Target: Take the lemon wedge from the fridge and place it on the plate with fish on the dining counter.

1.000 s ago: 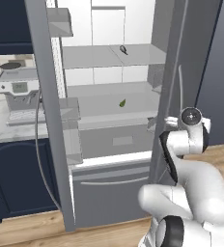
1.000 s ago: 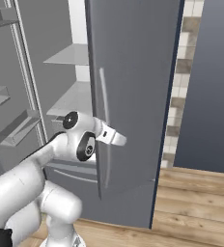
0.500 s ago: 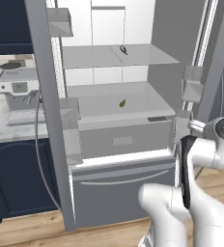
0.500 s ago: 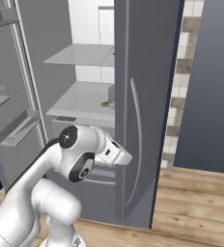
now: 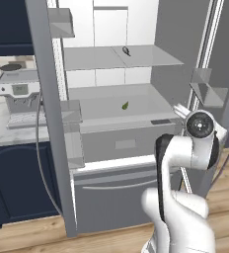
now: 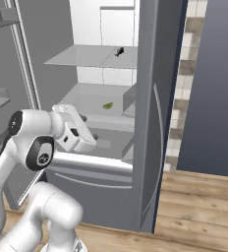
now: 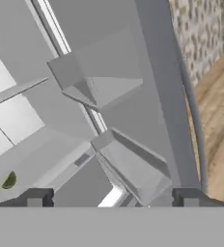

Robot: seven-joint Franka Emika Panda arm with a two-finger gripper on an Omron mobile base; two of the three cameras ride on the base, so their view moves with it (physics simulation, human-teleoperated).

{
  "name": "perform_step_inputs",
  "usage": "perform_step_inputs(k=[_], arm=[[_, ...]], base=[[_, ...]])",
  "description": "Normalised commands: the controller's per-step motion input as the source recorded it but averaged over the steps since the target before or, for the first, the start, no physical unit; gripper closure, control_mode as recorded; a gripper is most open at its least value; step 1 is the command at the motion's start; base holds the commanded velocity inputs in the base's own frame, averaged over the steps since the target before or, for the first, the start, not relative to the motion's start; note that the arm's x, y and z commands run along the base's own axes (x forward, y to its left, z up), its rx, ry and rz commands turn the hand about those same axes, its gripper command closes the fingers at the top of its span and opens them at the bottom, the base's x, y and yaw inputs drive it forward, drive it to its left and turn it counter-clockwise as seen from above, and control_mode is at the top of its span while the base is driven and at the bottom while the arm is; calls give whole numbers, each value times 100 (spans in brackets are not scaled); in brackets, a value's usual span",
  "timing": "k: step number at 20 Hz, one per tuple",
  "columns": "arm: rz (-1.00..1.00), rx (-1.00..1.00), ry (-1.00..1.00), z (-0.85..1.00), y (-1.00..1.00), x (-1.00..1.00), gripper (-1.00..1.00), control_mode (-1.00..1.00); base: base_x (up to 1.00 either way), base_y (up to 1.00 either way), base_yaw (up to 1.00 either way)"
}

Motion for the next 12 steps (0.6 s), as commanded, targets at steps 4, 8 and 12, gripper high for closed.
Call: perform_step_inputs(k=[4, 8, 12], arm=[[-39, -14, -14, 28, 56, 97, -100, -100], [-36, -11, -2, 13, 10, 100, -100, -100], [-24, -3, 0, 7, -13, 100, -100, -100]], base=[[0, 0, 0], [0, 0, 0], [0, 0, 0]])
